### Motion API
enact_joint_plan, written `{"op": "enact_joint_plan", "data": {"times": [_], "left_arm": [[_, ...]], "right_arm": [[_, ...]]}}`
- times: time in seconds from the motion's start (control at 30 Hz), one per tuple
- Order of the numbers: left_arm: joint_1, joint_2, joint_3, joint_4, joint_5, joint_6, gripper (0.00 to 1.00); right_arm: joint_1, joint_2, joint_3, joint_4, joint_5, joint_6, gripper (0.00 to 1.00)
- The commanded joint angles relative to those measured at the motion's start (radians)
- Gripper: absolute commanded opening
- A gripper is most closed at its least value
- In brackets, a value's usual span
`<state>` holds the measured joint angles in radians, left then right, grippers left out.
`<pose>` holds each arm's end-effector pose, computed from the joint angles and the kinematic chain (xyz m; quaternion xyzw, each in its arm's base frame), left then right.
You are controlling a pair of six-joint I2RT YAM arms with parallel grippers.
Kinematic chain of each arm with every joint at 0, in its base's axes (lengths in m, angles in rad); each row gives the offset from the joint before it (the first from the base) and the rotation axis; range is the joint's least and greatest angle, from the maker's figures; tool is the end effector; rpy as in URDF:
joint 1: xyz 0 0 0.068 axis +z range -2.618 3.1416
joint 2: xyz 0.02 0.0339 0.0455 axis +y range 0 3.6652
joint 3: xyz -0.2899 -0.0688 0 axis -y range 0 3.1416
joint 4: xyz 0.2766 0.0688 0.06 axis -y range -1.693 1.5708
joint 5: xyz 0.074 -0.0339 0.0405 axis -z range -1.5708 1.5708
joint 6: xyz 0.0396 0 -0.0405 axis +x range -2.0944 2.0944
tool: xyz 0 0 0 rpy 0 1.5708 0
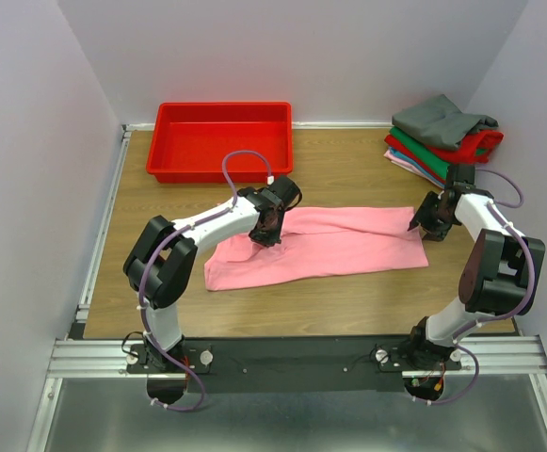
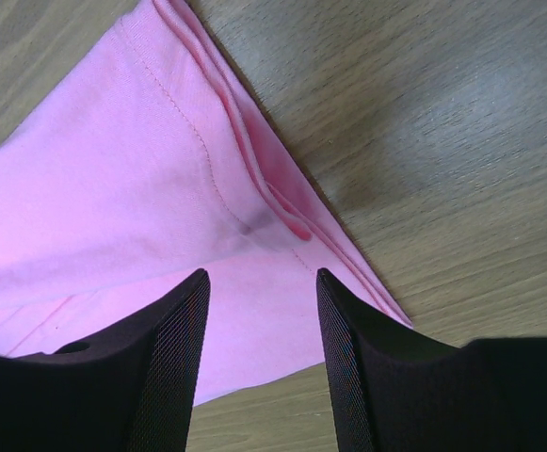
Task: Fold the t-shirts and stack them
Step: Fold the tshirt
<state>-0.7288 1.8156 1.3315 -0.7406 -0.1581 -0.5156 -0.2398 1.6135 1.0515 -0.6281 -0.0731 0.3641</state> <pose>0.3036 -0.2627 0.2127 0.0910 0.9779 -0.0368 0.1848 0.3315 -0.0781 0.2011 0.2852 0.9389 0.0476 0.1865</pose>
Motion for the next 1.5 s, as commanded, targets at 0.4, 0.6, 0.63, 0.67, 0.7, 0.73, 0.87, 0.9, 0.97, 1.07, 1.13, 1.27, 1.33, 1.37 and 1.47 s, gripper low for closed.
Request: {"op": "enact_joint_plan", "data": {"times": [0.4,0.6,0.63,0.67,0.7,0.73,0.87,0.9,0.97,1.07,1.13,1.27,1.33,1.37,1.47], "left_arm": [[-0.015,-0.007,0.025,-0.022,0.035,-0.009,0.18],[-0.024,-0.007,0.021,-0.022,0.058,0.005,0.03],[-0.027,-0.012,0.02,-0.02,0.064,0.005,0.0],[-0.034,-0.013,0.014,-0.02,0.077,0.005,0.0],[-0.034,-0.013,0.011,-0.02,0.077,0.006,0.0],[-0.038,-0.015,0.006,-0.019,0.095,0.008,0.0],[-0.06,-0.03,-0.014,-0.017,0.132,0.005,0.0],[-0.066,-0.035,-0.017,-0.02,0.131,0.005,0.0],[-0.072,-0.05,-0.025,-0.028,0.129,0.0,0.0],[-0.075,-0.068,-0.04,-0.04,0.132,-0.006,0.0],[-0.08,-0.079,-0.046,-0.048,0.134,-0.009,0.0],[-0.087,-0.081,-0.06,-0.056,0.127,-0.017,0.0],[-0.089,-0.072,-0.063,-0.054,0.129,-0.018,0.0],[-0.092,-0.071,-0.06,-0.054,0.13,-0.02,0.0],[-0.093,-0.075,-0.054,-0.057,0.131,-0.026,0.0]], "right_arm": [[-0.004,0.0,-0.01,-0.012,-0.002,-0.019,0.56],[-0.004,0.0,-0.008,-0.012,-0.001,-0.021,0.56],[-0.004,0.002,-0.008,-0.012,0.001,-0.021,0.56],[-0.004,0.002,-0.008,-0.012,0.001,-0.019,0.56],[-0.004,0.002,-0.007,-0.012,0.001,-0.019,0.56],[-0.004,0.002,-0.008,-0.012,0.001,-0.019,0.56],[-0.004,-0.004,-0.011,-0.012,0.006,-0.022,0.56],[-0.004,-0.003,-0.013,-0.012,0.006,-0.021,0.56],[-0.004,-0.006,-0.015,-0.012,0.004,-0.021,0.56],[-0.004,-0.006,-0.015,-0.012,0.006,-0.021,0.56],[-0.004,-0.007,-0.016,-0.012,0.004,-0.021,0.56],[-0.004,-0.01,-0.018,-0.012,-0.005,-0.025,0.56],[-0.004,-0.006,-0.024,-0.012,-0.001,-0.027,0.56],[-0.004,-0.004,-0.024,-0.012,-0.002,-0.027,0.56],[-0.004,-0.006,-0.03,-0.012,-0.007,-0.028,0.52]]}}
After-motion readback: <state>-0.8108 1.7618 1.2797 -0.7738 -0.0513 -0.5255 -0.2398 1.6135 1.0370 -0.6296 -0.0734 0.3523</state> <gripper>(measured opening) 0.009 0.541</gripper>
